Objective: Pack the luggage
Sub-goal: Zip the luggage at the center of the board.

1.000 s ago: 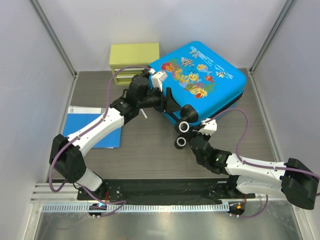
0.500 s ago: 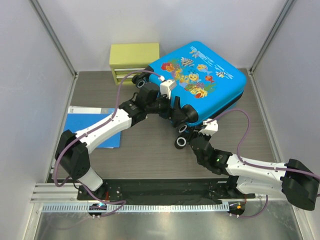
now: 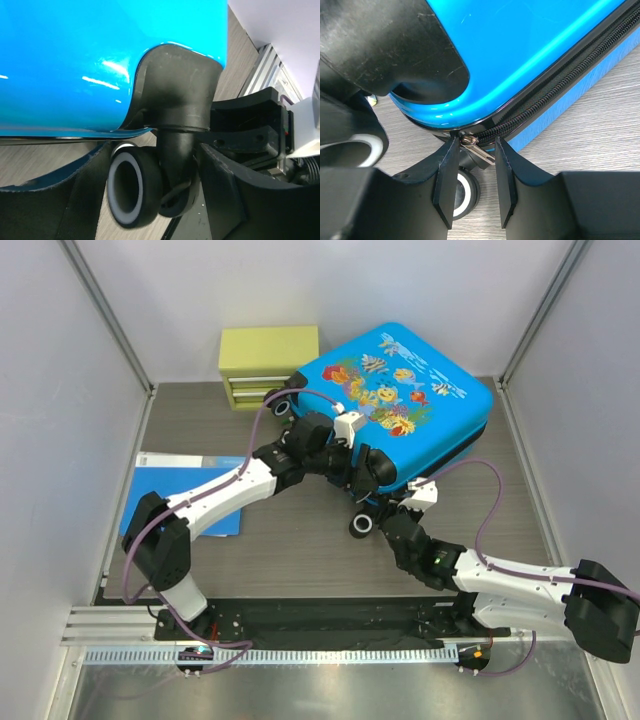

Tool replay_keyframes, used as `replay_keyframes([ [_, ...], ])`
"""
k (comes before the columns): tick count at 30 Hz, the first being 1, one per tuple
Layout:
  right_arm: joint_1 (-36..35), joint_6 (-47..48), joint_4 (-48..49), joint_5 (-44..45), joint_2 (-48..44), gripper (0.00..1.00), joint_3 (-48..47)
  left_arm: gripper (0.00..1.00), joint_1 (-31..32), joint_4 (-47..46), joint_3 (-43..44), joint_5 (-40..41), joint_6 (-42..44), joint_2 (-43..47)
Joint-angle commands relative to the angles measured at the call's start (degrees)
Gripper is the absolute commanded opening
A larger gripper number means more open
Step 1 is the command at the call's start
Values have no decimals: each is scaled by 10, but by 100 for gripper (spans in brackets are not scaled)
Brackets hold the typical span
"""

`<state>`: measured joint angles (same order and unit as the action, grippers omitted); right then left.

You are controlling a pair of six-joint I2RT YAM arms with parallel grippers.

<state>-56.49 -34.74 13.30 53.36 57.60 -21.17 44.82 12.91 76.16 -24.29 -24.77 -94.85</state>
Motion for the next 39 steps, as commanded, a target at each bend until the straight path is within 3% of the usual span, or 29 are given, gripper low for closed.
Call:
replay_keyframes([
  [1,23,-7,16,68,-6,38,7,57,12,19,41,-17,11,-18],
  [2,23,-6,19,68,-4,38,6,44,13,23,43,-18,11,-24],
  [4,23,-1,18,69,-2,34,3,34,14,28,46,-22,9,-28],
  [5,24,0,15,71,-2,31,3,21,14,30,48,-24,10,-30],
  [8,26,5,2,79,-12,16,0,0,14,36,51,-20,10,-31],
  [14,37,25,-15,89,-50,1,10,0,13,41,51,-12,18,-20],
  [19,50,27,-37,92,-93,1,24,0,13,45,53,-8,23,-16],
  [25,74,50,-27,33,-108,1,31,0,13,43,54,-12,21,-12],
  [28,74,94,-4,-67,-115,8,36,0,12,34,53,-24,20,-8],
  [32,74,126,-26,-194,-115,34,24,0,6,19,50,-48,12,6],
  [34,74,135,-24,-259,-114,41,19,0,7,15,50,-51,10,18],
  [39,74,136,-24,-272,-98,57,13,0,6,-6,41,-66,1,35],
])
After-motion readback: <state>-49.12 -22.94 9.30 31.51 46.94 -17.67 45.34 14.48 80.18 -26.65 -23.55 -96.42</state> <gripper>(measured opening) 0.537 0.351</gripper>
